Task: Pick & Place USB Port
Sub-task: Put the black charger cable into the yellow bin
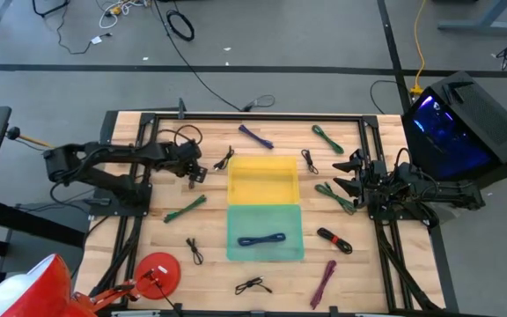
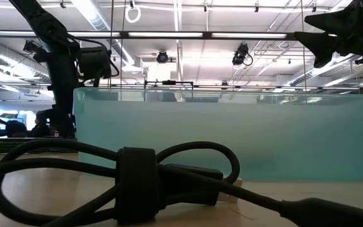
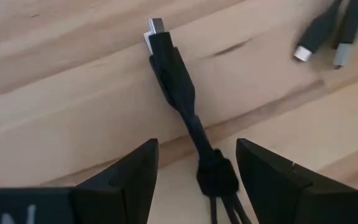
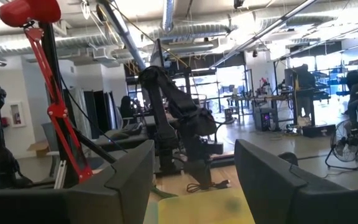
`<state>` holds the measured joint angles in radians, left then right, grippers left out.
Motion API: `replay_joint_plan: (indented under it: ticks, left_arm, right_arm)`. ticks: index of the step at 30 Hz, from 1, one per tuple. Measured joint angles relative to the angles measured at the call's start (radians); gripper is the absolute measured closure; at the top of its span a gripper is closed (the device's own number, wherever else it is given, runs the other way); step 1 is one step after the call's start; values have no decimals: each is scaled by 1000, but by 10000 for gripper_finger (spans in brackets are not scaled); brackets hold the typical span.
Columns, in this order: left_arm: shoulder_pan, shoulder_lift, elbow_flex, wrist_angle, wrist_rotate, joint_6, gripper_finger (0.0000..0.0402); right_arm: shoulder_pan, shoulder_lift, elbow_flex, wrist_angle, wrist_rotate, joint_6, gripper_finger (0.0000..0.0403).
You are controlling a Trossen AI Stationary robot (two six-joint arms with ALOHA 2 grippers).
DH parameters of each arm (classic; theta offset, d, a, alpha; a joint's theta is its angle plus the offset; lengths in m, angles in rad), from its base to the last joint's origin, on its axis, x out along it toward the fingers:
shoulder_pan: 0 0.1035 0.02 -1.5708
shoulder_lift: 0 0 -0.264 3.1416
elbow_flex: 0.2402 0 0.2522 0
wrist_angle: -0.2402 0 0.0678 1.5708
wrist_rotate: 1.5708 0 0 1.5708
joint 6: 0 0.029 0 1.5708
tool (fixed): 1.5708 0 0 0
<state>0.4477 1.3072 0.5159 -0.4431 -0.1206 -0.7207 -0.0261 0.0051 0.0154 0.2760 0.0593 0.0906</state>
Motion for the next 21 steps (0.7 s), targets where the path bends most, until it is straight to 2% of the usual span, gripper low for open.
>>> replay_joint_plan:
  ticks: [5, 7, 9, 13, 14, 18, 21]
  left_arm:
    - [-1, 56, 2, 52, -14, 21, 184]
    - [0, 67, 6, 57, -13, 47, 199]
    - [-2, 69, 6, 54, -17, 52, 234]
    - [-4, 56, 5, 63, -13, 84, 363]
    - [-6, 52, 4, 64, -13, 97, 379]
    - [-24, 32, 31, 48, -7, 116, 388]
    - [-57, 9, 103, -38, -26, 152, 388]
  right_arm:
    - [0, 0, 0, 0, 0, 0, 179]
    - [0, 0, 0, 0, 0, 0, 179]
    - [0, 0, 0, -1, 0, 0, 179]
    - [0, 0, 0, -1, 1, 0, 179]
    - [0, 0, 0, -1, 1, 0, 179]
    - [0, 0, 0, -1, 4, 0, 179]
    - [0, 0, 0, -5, 4, 1, 179]
